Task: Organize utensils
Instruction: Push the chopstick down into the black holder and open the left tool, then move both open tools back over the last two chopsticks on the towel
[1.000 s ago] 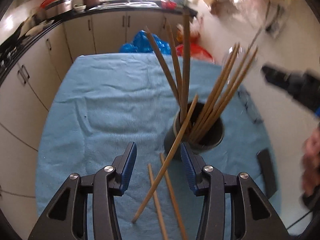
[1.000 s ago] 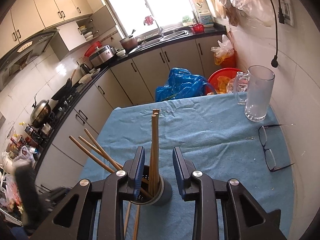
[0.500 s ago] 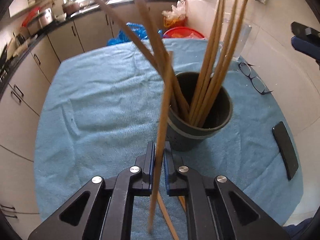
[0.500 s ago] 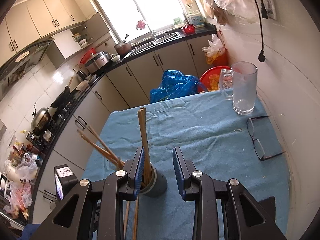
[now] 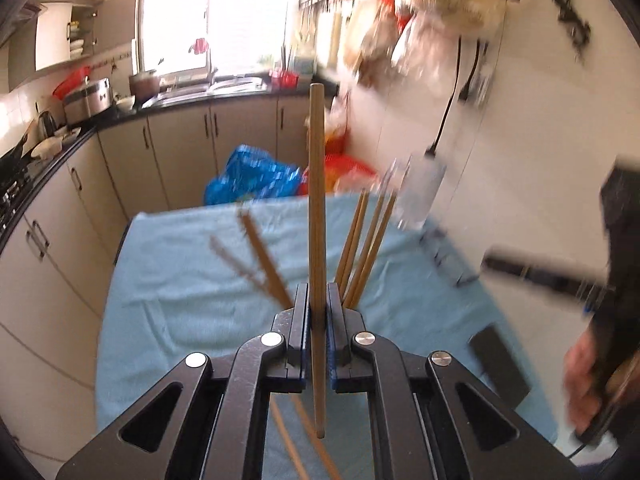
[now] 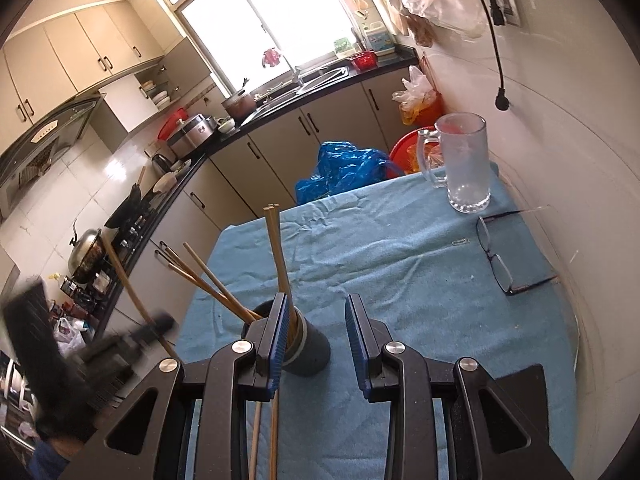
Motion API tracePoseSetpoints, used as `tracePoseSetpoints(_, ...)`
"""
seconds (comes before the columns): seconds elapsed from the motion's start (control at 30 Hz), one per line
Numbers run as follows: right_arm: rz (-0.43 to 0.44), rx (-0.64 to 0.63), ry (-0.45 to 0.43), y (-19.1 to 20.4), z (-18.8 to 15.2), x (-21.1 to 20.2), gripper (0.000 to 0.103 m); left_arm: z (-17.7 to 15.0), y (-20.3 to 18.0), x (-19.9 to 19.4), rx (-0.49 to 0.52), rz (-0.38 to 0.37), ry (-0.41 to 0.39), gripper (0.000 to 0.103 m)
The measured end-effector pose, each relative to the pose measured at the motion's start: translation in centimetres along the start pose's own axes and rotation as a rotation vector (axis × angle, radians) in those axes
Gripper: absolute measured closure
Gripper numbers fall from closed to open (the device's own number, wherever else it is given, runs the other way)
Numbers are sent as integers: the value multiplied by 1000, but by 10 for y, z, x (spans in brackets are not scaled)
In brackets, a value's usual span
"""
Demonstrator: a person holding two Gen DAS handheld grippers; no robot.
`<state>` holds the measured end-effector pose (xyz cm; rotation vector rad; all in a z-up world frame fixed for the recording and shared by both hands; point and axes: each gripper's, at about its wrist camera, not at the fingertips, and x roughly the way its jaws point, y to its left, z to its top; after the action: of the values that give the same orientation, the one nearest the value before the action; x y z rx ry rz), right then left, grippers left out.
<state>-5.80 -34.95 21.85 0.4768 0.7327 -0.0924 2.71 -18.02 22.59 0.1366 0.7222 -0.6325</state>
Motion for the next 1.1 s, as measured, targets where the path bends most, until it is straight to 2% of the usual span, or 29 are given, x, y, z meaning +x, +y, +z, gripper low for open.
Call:
tracePoseSetpoints(0.1, -16, -1, 15, -2, -6, -1, 71, 23, -5, 5, -20, 18, -49, 97)
tracePoseSetpoints(0.3, -43, -5, 48, -10, -28, -4, 69, 39, -9, 27, -69, 37, -73, 97)
tracePoseSetpoints(0.53, -70, 5, 76, -21, -42, -7, 67, 26, -8, 55, -97, 70, -21, 97)
tracePoseSetpoints(0.7, -79, -2, 85, -21, -49, -9, 57, 16, -4, 53, -120, 74, -12, 95)
tracePoseSetpoints(0.73, -80, -3, 85, -21, -51, -9, 56, 15, -3, 50, -124, 72, -13, 92)
tracePoseSetpoints(0.8, -79, -2, 88, -19, -53, -8, 55, 14, 0, 41, -132, 83, -23, 70)
tracePoseSetpoints(0.87, -78, -2, 94, -16, -54, -8, 53, 12, 3, 30, -140, 92, -46, 63)
tracePoseSetpoints(0.97, -84, -8, 88, -10, -59, -7, 44, 7, 10, 13, -163, 97, -64, 59)
tracePoseSetpoints(1.03, -98, -13, 76, -6, -63, -8, 37, 1, 14, -1, -183, 112, -83, 54)
tracePoseSetpoints(1.1, -131, -17, 76, -2, -67, -7, 22, -12, 17, -15, -203, 132, -104, 44)
